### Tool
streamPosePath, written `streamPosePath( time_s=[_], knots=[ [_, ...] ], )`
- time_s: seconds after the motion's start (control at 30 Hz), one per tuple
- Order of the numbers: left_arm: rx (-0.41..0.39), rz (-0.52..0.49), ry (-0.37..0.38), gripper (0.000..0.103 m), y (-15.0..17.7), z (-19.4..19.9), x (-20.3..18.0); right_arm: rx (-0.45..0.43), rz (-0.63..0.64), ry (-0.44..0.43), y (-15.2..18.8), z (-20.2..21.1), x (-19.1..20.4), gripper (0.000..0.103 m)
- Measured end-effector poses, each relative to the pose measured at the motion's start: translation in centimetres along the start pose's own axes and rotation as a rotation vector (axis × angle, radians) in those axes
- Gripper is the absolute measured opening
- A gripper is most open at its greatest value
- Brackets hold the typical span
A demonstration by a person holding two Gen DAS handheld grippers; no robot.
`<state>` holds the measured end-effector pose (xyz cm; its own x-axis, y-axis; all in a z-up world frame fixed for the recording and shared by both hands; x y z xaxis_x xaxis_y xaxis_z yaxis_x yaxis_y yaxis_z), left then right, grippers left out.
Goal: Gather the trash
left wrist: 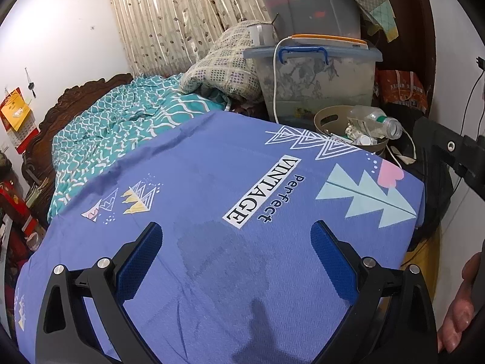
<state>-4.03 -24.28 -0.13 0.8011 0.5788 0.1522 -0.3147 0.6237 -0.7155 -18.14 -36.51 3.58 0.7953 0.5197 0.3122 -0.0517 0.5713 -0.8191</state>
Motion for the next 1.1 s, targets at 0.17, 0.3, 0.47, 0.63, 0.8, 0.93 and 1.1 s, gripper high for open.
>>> streamPosePath(
  time_s=[0.17,0.3,0.47,0.63,0.8,0.93,1.1],
  knots=[
    [0.003,-0.008,0.003,0.094,0.09,-0.13,-0.23,0.001,0.0,0.0,0.1,0.0,0.0,0.1],
    [0.006,-0.014,0.004,0.094,0.16,-0.18,-0.45,0.001,0.0,0.0,-0.11,-0.02,-0.01,0.1],
    [0.01,-0.019,0.007,0.094,0.26,-0.31,-0.6,0.002,-0.001,0.0,-0.16,-0.03,-0.02,0.1],
    [0.017,-0.022,0.009,0.094,0.44,-0.49,-0.7,0.004,-0.003,0.001,0.16,-0.07,-0.13,0.1],
    [0.024,-0.025,0.011,0.094,0.64,-0.67,-0.81,0.008,-0.006,0.003,0.58,-0.28,-0.4,0.1],
    [0.022,-0.024,0.01,0.094,0.69,-0.69,-0.8,0.01,-0.006,0.003,0.63,-0.37,-0.4,0.1],
    [0.021,-0.023,0.01,0.094,0.72,-0.71,-0.76,0.01,-0.006,0.003,0.55,-0.38,-0.39,0.1]
  ],
)
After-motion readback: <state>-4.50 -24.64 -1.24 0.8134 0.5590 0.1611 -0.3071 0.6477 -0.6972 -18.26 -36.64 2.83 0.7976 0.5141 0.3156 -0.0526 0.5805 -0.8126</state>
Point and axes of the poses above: each gripper's, at about its wrist camera, not at the fingertips, and z roughly against the way its jaws point, x to its left, y to its underside, the point moved 6 cm from there along -z, roughly the way its jaws point, and after that the axes turned 9 degrees about y, right-handed, at the moved point
